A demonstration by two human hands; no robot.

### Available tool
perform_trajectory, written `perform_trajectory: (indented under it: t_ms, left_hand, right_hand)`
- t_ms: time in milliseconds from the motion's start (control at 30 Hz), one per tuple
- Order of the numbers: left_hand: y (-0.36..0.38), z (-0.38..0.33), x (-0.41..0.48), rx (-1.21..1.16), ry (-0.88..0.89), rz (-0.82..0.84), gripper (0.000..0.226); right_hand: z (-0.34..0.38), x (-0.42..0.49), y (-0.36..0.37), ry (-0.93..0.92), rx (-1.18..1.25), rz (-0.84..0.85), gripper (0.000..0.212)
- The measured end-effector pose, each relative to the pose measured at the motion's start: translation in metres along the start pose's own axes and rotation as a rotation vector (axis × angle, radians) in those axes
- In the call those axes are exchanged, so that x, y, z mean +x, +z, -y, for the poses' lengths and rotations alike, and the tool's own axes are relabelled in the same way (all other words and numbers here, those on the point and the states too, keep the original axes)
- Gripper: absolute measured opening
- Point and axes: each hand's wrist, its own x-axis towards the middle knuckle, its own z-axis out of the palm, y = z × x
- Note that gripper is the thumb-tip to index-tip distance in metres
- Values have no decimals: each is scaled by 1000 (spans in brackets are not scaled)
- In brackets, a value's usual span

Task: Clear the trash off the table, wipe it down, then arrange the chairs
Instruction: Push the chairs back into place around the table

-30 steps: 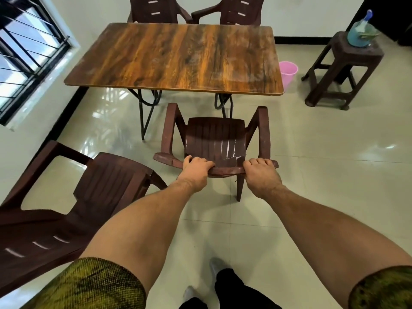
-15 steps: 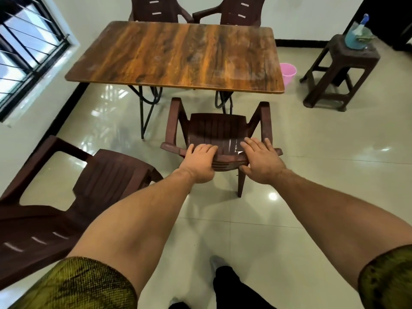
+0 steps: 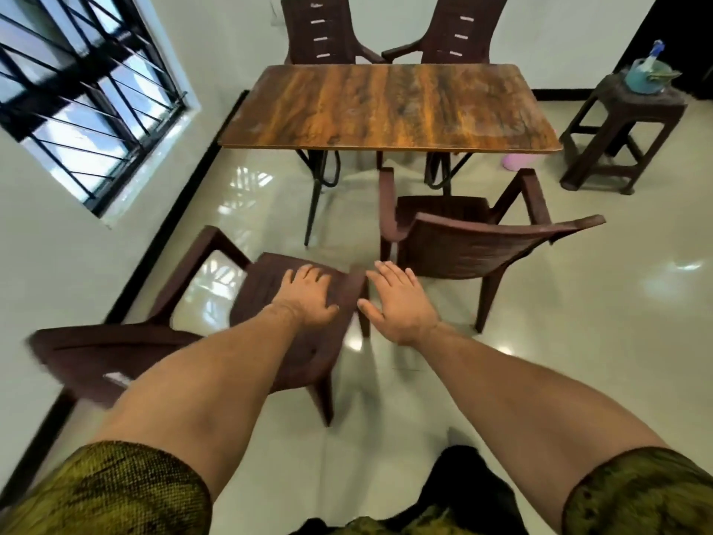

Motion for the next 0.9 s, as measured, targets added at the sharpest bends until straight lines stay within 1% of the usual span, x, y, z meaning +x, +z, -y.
perform_trajectory:
  t_ms: [67, 100, 133, 200, 333, 400, 500, 567, 667, 767, 900]
  left_hand:
    - [15, 59, -49, 3, -39, 66, 75]
    - [22, 74, -61, -1, -60, 92, 74]
    - [30, 106, -88, -5, -99, 117, 73]
    - [41, 146, -124, -2, -159, 181, 68]
    - [56, 192, -173, -35, -240, 246, 59]
    - [62, 204, -192, -90, -238, 216, 62]
    - [62, 207, -207, -101, -199, 115, 65]
    - [66, 208, -210, -97, -180, 96, 63]
    - [68, 211, -202, -112, -190, 69, 62]
    - [71, 216, -185, -126, -204, 23, 62]
    - [65, 211, -152, -147, -164, -19, 64]
  right_hand:
    - [71, -18, 31, -2, 38, 24, 67]
    - [88, -25, 42, -6, 60, 41, 68]
    - [127, -34, 55, -30, 80, 73, 70]
    - [176, -45, 75, -64, 108, 131, 70]
    - [244, -58, 105, -60, 129, 267, 62]
    - [269, -63, 115, -22, 144, 307, 61]
    - [288, -62, 119, 54, 115, 272, 61]
    - [293, -60, 123, 50, 80, 284, 59]
    - [287, -50, 123, 12, 76, 334, 57]
    - [277, -33, 114, -16, 96, 346, 56]
    - [250, 3, 97, 26, 128, 352, 53]
